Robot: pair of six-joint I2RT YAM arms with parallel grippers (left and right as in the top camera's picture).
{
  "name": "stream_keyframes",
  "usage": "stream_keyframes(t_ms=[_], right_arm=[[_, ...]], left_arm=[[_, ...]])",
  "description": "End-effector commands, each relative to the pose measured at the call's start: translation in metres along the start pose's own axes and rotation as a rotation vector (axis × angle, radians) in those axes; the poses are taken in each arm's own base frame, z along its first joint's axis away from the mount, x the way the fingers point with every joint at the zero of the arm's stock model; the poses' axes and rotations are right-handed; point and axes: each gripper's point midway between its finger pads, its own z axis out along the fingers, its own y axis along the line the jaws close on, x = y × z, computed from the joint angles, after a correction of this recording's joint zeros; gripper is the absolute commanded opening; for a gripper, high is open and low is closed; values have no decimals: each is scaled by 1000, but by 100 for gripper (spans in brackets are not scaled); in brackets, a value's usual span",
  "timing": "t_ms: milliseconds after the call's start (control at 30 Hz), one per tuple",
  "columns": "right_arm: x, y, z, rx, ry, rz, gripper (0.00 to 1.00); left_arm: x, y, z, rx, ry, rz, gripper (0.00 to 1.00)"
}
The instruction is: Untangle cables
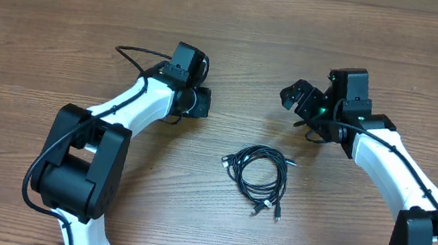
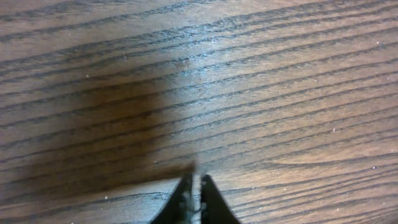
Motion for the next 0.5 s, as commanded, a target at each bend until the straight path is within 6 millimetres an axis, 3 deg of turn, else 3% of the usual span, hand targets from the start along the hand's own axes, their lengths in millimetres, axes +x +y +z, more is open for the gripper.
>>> stream_keyframes(t_ms=[0,467], right_arm=[[-5,3,0,-4,-15,31,100],[-4,1,0,4,-11,32,100]], left_arm=[[1,-1,4,-7,5,10,4],[-8,-2,4,-1,-29,15,9]])
